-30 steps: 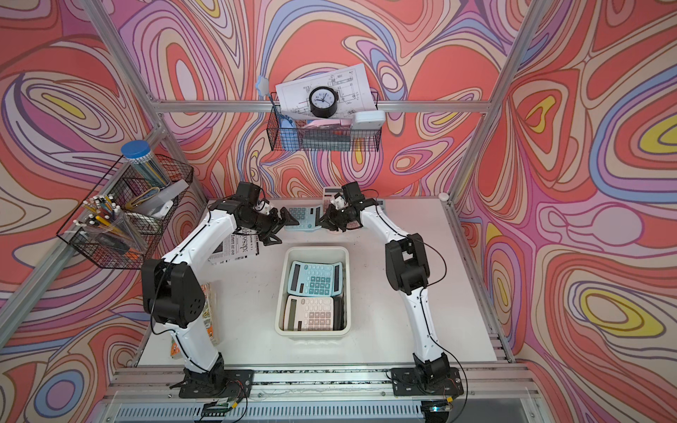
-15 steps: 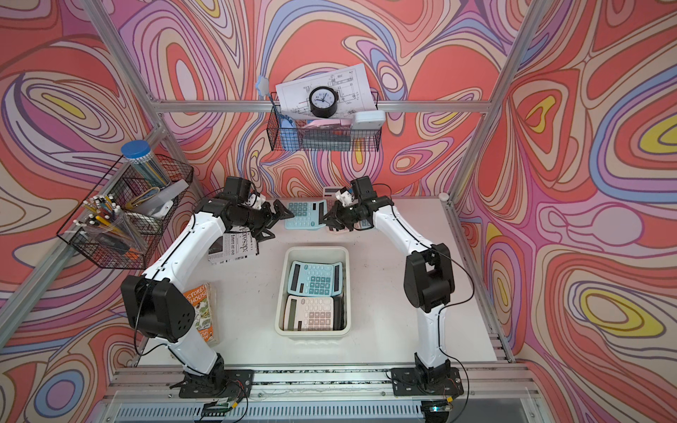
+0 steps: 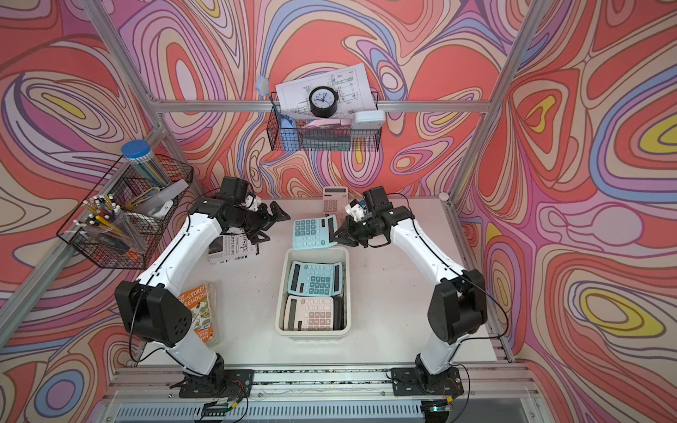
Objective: Put the calculator in the storage box
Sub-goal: Place the calculator in the storage box.
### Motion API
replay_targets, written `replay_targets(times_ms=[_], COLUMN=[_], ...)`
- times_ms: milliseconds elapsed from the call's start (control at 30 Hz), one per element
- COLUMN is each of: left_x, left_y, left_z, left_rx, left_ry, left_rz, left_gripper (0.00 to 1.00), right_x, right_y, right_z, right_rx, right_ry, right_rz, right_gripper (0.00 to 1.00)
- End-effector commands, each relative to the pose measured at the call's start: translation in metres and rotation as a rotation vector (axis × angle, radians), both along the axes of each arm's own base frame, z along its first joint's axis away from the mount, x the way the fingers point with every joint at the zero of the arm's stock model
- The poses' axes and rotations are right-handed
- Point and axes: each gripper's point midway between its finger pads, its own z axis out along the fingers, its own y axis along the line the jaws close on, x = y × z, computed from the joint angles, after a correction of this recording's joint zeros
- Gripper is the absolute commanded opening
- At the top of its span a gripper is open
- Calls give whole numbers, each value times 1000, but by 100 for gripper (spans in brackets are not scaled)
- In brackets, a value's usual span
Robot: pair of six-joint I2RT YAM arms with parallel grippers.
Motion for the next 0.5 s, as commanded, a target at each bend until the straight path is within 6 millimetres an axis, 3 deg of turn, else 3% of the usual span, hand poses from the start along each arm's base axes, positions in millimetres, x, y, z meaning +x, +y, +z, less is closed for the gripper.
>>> replay_targets(times_ms=[0,200,467], left_x=[-3,3,10], left_y=[1,-3,-7], left_z=[4,-5,-18], left_rx=[4,-6,-25], left_ry=[-4,16,46], left_rz=[12,0,2], left_gripper=[98,98,99], right_x=[-17,-30,-47], right_y=[-7,-13,-5], right_z=[-3,-14,-29], right_rx=[-35,-76,-155], right_ry=[0,35,76], right_rz=[21,23,41], right_gripper=[0,0,0])
